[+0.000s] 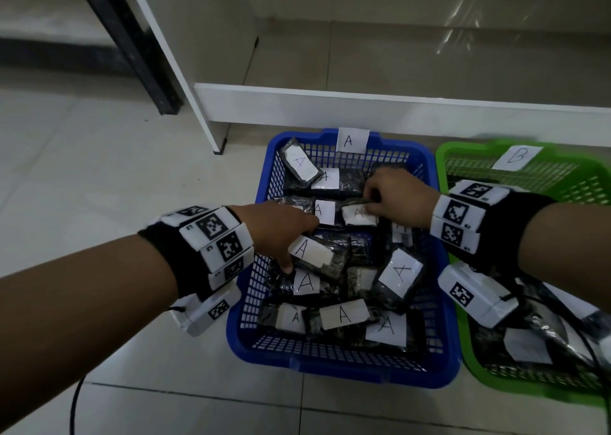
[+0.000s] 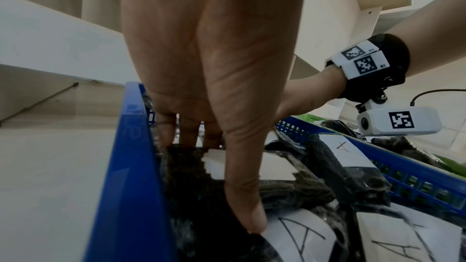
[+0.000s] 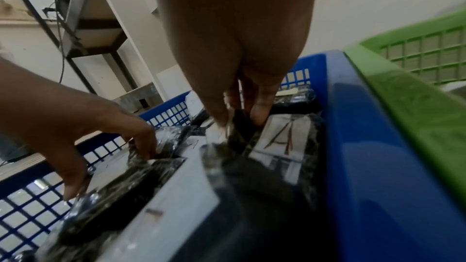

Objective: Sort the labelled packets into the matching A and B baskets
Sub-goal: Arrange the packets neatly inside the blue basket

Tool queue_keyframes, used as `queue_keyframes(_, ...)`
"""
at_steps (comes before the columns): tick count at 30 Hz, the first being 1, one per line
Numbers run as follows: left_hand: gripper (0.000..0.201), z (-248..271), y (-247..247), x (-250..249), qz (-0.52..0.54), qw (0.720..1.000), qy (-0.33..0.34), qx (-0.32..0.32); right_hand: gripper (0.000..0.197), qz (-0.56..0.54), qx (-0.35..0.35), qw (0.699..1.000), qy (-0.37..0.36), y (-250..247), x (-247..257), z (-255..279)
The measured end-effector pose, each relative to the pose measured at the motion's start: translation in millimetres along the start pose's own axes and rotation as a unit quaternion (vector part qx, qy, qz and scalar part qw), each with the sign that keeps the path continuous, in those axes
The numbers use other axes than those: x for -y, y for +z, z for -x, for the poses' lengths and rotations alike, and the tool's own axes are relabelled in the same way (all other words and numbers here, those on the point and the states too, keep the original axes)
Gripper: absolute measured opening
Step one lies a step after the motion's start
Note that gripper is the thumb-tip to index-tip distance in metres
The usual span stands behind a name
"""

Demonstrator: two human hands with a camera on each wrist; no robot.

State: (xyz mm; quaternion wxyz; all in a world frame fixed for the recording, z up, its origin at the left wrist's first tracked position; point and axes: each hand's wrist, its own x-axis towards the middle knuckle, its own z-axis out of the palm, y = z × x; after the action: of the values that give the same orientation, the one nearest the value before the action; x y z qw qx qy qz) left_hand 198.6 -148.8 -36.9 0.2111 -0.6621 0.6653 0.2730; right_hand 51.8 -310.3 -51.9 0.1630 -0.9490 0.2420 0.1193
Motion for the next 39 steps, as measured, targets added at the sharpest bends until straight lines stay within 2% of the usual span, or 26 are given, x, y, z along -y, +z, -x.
queue_keyframes(4, 0.080, -4, -2, -2, -0.090, 0.995, 0.016, -0.039, 0.026, 0.098, -0.016, 0.995, 0.031, -1, 1, -6)
queue_keyframes(8, 0.085, -12, -7, 4, -0.048, 0.999, 0.019, -0.009, 0.021, -0.008, 0.009, 0.999, 0.047, -1, -7, -4)
queue_keyframes(10, 0.085, -15, -7, 7, -0.020, 0.999, 0.021, 0.016, 0.022, 0.016, -0.004, 0.999, 0.034, 8, -7, 1)
queue_keyframes(12, 0.085, -17, -5, 9, -0.014, 1.000, 0.023, 0.013, 0.022, 0.046, -0.036, 0.998, 0.018, 16, -7, 4)
queue_keyframes(16, 0.080, -19, -2, 12, 0.006, 1.000, 0.029, 0.000, 0.021, -0.001, -0.094, 0.995, -0.045, 11, -5, 9)
queue_keyframes(19, 0.072, -19, -2, 16, 0.025, 0.998, 0.042, -0.025, 0.021, 0.011, -0.025, 0.993, -0.114, 16, -1, 18)
queue_keyframes(23, 0.058, -15, -12, 23, 0.055, 0.996, 0.042, -0.051, 0.025, 0.032, 0.011, 0.993, -0.113, 17, 3, 21)
queue_keyframes(26, 0.044, -15, -28, 30, 0.125, 0.988, 0.025, -0.089, 0.022, -0.048, -0.012, 0.997, -0.060, 2, 3, 23)
queue_keyframes(28, 0.041, -20, -42, 34, 0.141, 0.981, 0.016, -0.131, 0.015, -0.089, -0.018, 0.995, -0.034, -9, 1, 30)
queue_keyframes(31, 0.051, -32, -57, 33, 0.161, 0.963, -0.006, -0.215, 0.016, -0.075, 0.096, 0.991, -0.055, -18, -3, 44)
queue_keyframes(33, 0.055, -42, -61, 27, 0.167, 0.953, -0.025, -0.250, 0.026, -0.059, 0.127, 0.988, -0.064, -17, -6, 54)
queue_keyframes(36, 0.052, -59, -56, 18, 0.128, 0.948, -0.042, -0.289, 0.033, -0.093, 0.075, 0.991, -0.056, -13, -14, 64)
queue_keyframes(39, 0.052, -74, -47, 16, 0.020, 0.950, -0.080, -0.301, 0.031, -0.078, 0.075, 0.993, -0.049, -5, -23, 66)
